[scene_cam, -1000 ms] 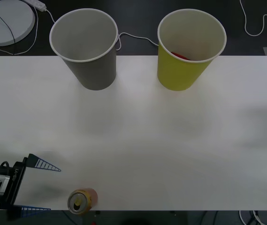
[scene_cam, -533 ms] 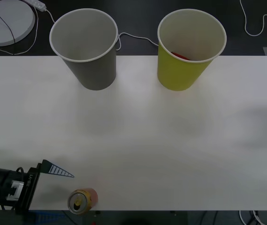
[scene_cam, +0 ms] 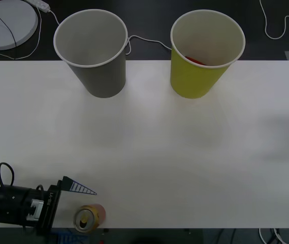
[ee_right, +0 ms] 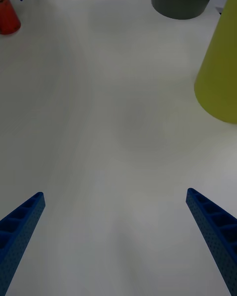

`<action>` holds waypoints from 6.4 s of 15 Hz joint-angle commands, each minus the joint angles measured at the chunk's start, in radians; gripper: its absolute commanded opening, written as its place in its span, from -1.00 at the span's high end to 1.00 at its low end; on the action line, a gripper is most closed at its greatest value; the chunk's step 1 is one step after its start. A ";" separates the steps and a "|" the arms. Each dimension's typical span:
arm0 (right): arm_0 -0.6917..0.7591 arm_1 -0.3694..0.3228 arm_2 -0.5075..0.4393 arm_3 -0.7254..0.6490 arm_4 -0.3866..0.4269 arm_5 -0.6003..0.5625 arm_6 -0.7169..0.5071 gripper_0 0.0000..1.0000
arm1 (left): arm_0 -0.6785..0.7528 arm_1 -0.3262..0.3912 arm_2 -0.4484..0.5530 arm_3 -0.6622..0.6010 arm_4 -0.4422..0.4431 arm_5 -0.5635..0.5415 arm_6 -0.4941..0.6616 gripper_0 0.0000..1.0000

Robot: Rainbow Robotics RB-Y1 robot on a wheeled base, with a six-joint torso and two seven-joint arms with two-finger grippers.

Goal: Put the can into the green bin and the plastic bottle into the gray bin

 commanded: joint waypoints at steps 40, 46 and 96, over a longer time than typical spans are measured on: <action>0.000 0.000 0.000 0.000 0.000 0.000 0.000 -1.00 | -0.014 0.297 0.282 -0.516 -0.289 0.216 0.799 1.00; 0.000 0.000 0.000 0.000 0.000 0.000 0.000 -1.00 | -0.014 0.396 0.396 -0.753 -0.423 0.212 1.180 1.00; 0.000 0.000 0.000 0.000 0.000 0.000 0.000 -1.00 | -1.689 -0.462 -0.704 0.199 -0.538 0.678 2.364 1.00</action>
